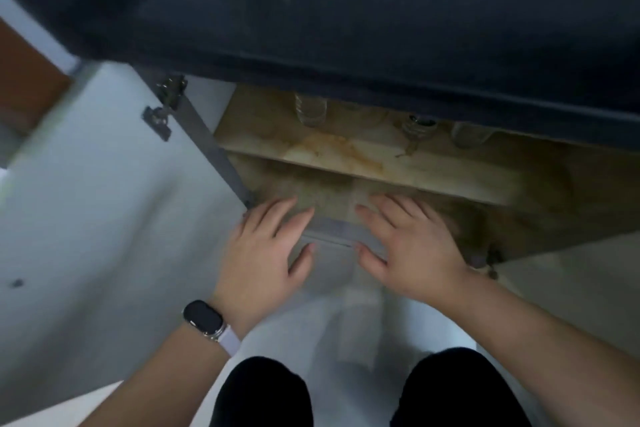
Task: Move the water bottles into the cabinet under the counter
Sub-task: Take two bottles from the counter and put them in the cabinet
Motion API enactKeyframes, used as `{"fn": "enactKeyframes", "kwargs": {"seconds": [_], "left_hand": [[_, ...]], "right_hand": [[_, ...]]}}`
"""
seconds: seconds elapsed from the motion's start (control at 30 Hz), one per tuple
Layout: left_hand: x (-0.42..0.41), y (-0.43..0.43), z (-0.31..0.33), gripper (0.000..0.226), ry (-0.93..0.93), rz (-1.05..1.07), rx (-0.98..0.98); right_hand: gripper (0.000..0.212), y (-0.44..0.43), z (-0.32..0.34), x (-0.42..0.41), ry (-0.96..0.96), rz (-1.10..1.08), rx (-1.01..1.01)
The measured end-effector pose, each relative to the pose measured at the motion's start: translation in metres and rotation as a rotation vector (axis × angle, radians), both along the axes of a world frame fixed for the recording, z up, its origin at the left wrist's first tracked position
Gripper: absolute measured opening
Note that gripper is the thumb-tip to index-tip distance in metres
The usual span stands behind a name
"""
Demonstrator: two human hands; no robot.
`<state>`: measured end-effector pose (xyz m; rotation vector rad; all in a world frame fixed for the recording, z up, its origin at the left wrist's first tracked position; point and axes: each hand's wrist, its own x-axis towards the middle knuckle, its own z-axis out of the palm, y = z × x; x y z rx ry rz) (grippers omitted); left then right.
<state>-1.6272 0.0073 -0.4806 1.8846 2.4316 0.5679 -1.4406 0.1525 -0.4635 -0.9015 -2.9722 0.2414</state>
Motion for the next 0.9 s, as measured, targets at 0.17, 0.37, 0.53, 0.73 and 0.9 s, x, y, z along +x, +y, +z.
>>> {"fn": "enactKeyframes", "kwargs": {"seconds": [0.17, 0.37, 0.53, 0.73, 0.9], "left_hand": [[0.025, -0.028, 0.095, 0.042, -0.026, -0.027, -0.058], [0.05, -0.04, 0.213, 0.043, -0.014, -0.112, -0.086], [0.056, -0.046, 0.283, 0.044, -0.018, -0.149, -0.046], [0.059, -0.042, 0.341, 0.045, 0.081, -0.318, 0.009], [0.073, -0.028, 0.372, 0.048, 0.119, -0.457, 0.033]], "right_hand": [[0.056, -0.024, 0.102, 0.027, -0.109, 0.029, -0.034], [0.058, -0.043, 0.224, 0.052, -0.107, -0.035, -0.023], [0.057, -0.067, 0.303, 0.066, -0.042, -0.104, 0.03], [0.056, -0.101, 0.364, 0.082, -0.071, -0.233, 0.102], [0.055, -0.134, 0.404, 0.112, -0.082, -0.409, 0.173]]}}
